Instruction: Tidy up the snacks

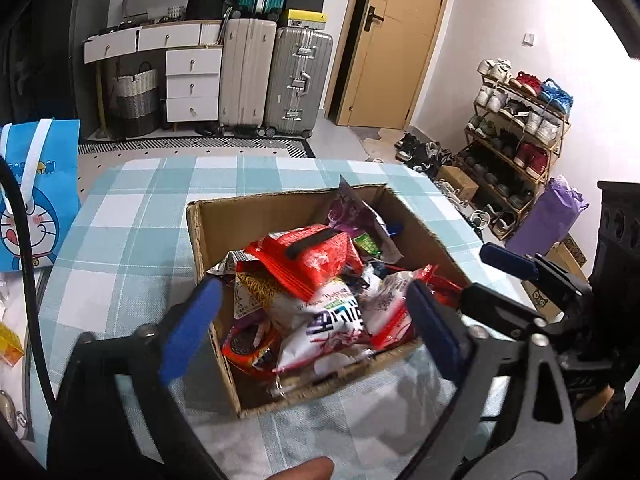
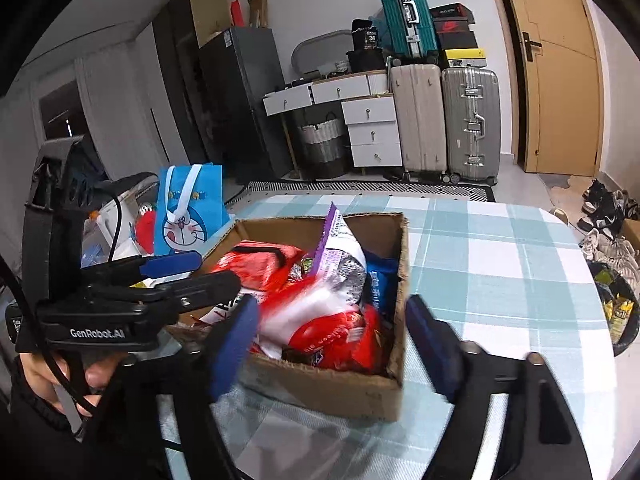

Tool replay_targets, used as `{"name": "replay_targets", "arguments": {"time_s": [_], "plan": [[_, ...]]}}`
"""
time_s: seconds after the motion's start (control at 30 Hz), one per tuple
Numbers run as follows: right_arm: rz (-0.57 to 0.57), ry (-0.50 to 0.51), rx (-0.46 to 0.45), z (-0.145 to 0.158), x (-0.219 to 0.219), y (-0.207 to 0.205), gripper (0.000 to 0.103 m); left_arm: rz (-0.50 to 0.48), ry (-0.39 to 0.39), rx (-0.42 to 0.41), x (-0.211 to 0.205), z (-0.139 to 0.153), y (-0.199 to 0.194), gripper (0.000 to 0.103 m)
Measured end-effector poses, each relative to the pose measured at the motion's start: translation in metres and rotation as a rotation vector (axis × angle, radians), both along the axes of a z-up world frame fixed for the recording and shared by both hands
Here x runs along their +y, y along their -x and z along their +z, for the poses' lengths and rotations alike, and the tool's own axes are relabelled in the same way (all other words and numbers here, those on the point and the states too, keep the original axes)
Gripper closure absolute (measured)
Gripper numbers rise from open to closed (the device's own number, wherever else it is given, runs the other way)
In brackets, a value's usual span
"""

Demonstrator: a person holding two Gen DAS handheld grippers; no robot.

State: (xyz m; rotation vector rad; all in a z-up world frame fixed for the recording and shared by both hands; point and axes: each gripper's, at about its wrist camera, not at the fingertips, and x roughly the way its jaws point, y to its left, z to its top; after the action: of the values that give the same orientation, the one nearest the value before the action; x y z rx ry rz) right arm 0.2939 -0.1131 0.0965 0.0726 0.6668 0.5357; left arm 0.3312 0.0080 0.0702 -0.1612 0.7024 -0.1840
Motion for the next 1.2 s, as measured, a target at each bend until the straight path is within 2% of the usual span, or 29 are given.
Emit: {"name": "replay_targets", "arguments": {"time_s": [0.1,0.2,0.47,0.8,1.07,1.2], "plan": [[-0.019,-0.015,-0.011,0.006,-0.011,0.008,0.004,-0.010,0.014,-0.021,0.001,0.007,0.013,0.001],[-0.016,-0.025,-0.012,0.007,-0.019,0.016,0.000,-0.009,0.024,-0.038,0.004,0.011,0.029,0.001],[0.056,-0.026,-0.055,0.010,-0.027,0.047,0.000,0.014,0.004,-0.098,0.013,0.019,0.083,0.001],[0.090,-0.033,-0.100,-0.004,-0.033,0.096,0.000,0.033,-0.073,-0.157,0.014,0.001,0.151,0.001],[0.087,-0.031,-0.158,-0.025,-0.037,0.111,0.000,0.029,-0.092,-0.215,0.018,-0.019,0.166,0.001],[0.085,-0.014,-0.183,-0.030,-0.033,0.114,0.000,0.028,-0.053,-0.220,0.023,-0.028,0.163,0.001]]}}
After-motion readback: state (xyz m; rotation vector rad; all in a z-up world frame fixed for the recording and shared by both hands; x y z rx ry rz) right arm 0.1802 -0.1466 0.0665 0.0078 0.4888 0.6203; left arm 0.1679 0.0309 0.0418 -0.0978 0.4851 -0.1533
